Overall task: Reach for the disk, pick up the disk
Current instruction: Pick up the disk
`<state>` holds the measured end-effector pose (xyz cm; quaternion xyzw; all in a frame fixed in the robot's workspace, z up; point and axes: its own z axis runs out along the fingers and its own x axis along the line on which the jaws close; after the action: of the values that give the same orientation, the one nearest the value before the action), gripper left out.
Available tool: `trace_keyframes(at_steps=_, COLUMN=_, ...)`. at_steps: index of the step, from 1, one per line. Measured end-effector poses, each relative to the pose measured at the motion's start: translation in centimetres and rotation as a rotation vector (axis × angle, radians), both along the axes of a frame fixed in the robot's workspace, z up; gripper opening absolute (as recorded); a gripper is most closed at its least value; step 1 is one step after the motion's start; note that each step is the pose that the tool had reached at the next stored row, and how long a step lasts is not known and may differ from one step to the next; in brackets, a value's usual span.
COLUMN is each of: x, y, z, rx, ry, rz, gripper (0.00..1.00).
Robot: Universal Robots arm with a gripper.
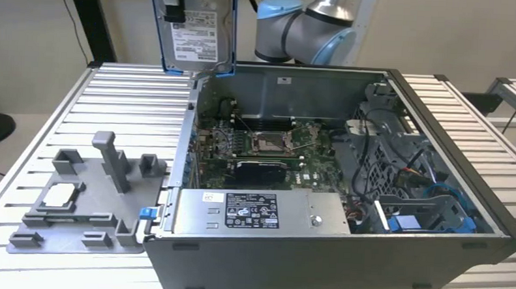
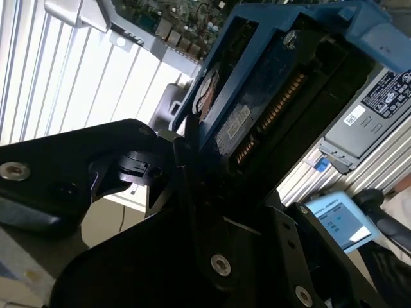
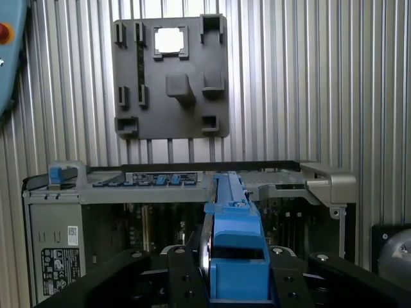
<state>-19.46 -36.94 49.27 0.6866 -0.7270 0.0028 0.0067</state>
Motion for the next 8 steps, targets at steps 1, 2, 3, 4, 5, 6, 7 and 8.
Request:
trace_keyframes(at_steps=1, x=0.3, y=0.0, z=0.0, rx=0.0001, ry=0.0, rz=0.0, gripper=0.0)
trace_keyframes(at_steps=2, x=0.6, y=0.0, z=0.01, rx=0.0, ry=0.0001, rz=0.0, gripper=0.0)
trace_keyframes(at_steps=3, x=0.9, y=0.0, z=0.02, rx=0.0, ry=0.0002, rz=0.0, gripper=0.0)
trace_keyframes(at_steps=4, x=1.1, y=0.0, z=0.02, rx=0.0, ry=0.0003, rz=0.0, gripper=0.0)
trace_keyframes(at_steps=5, x=1.4, y=0.0, z=0.03, rx=0.0, ry=0.0004, rz=0.0, gripper=0.0)
trace_keyframes(at_steps=6, x=1.7, y=0.0, z=0.04, rx=0.0, ry=0.0005, rz=0.0, gripper=0.0)
trace_keyframes(at_steps=7, x=2.0, y=0.0, z=0.04, rx=0.0, ry=0.0006, rz=0.0, gripper=0.0)
trace_keyframes(at_steps=8, x=2.3, y=0.0, z=0.05, rx=0.0001, ry=0.0006, rz=0.0, gripper=0.0)
